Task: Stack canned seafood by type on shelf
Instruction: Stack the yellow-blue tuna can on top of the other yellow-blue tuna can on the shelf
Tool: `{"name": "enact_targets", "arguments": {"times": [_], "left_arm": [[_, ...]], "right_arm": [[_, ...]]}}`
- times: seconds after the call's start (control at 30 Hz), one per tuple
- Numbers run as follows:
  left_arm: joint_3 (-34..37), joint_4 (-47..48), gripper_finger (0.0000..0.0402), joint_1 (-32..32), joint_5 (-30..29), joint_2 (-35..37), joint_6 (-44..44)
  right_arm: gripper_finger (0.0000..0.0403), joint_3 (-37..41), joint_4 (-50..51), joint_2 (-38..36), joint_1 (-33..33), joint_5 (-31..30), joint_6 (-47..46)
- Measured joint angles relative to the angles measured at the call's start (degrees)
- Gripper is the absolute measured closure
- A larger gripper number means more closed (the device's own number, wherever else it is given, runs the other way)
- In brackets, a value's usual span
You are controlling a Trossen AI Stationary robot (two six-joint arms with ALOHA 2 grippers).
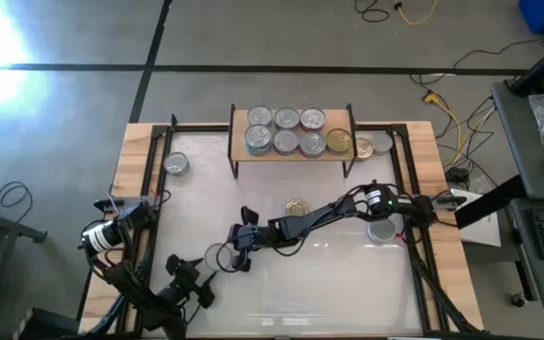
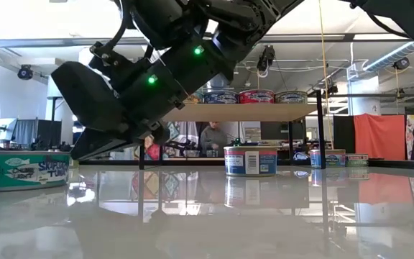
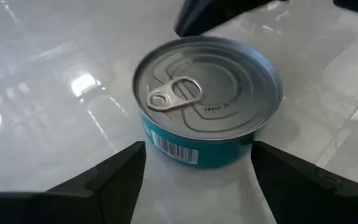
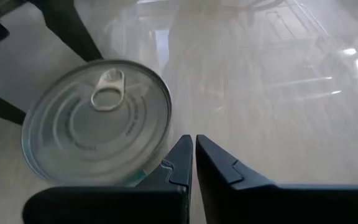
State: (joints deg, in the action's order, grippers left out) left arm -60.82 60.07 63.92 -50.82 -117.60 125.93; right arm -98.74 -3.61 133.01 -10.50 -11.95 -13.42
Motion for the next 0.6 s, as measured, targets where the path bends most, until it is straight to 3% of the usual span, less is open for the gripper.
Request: {"name": "enact_targets", "arguments": {"times": [0.37, 0.6], "left_arm": [[8.6, -6.2, 0.0125, 0.0, 1.1, 9.9, -9.5], [9.3, -8.6, 0.0125, 1.4, 5.3, 15.5, -20.5]], "right_arm": [[0.039, 0.0, 0.6, 0.0, -1.7, -0.5, -0.2], [0.039, 0.0, 2.0, -0.9, -2.5, 0.8, -1.6]]}}
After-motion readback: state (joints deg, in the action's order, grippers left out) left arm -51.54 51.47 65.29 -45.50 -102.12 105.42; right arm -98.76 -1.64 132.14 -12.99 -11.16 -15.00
